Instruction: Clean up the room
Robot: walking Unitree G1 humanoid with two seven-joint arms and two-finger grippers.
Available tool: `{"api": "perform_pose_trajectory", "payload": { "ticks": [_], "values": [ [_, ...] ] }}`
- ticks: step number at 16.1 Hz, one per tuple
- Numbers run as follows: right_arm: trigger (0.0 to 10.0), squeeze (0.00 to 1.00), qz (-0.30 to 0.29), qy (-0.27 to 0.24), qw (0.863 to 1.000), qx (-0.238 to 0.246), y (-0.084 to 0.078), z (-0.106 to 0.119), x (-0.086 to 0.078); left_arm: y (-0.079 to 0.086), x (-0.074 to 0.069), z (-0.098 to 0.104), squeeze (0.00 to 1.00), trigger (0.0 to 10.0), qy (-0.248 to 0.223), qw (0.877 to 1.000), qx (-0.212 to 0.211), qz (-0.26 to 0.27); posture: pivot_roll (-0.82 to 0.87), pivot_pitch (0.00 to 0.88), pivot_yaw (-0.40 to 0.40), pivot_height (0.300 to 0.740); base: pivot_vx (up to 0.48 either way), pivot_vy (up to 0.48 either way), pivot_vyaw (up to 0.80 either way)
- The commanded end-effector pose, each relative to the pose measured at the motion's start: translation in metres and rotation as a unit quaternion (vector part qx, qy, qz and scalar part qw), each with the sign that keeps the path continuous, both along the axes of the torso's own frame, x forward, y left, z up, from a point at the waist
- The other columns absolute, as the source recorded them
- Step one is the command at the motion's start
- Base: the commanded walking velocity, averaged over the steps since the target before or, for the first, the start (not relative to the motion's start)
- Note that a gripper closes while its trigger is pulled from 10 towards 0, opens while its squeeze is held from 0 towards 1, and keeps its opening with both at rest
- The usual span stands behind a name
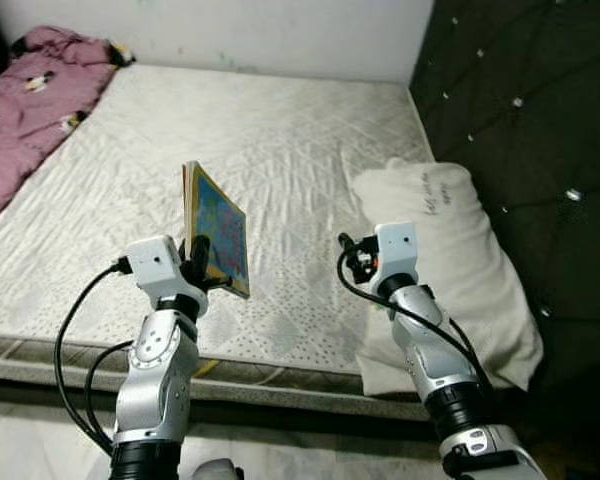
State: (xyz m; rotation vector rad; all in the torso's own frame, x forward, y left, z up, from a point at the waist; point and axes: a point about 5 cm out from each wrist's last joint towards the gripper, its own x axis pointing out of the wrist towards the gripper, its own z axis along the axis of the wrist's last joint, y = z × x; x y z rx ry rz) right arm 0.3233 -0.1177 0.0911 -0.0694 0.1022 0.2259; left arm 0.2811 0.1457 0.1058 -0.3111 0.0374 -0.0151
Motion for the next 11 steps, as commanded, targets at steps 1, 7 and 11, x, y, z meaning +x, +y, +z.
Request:
{"api": "perform_pose_trajectory", "payload": {
  "ticks": [1,7,11],
  "values": [
    [10.0,0.00,-0.005,-0.003,1.000,0.000,-0.0014,0.0019,0.0013,-0.0018,0.0007,0.0086,0.00,10.0,-0.021,1.000,-0.004,-0.001,0.02,0.035,-0.016,0.740,0.356,0.000,0.00],
    [10.0,0.00,-0.008,-0.003,1.000,-0.002,-0.0026,0.0014,0.0022,-0.0053,0.0010,0.0055,0.00,10.0,-0.007,1.000,-0.010,-0.006,0.02,0.036,-0.017,0.740,0.204,0.000,0.00],
    [10.0,0.00,-0.011,-0.003,1.000,-0.002,-0.0036,0.0014,0.0026,-0.0057,0.0011,0.0041,0.00,10.0,-0.003,1.000,-0.010,-0.004,0.02,0.037,-0.015,0.740,0.000,0.000,0.00]
  ]
}}
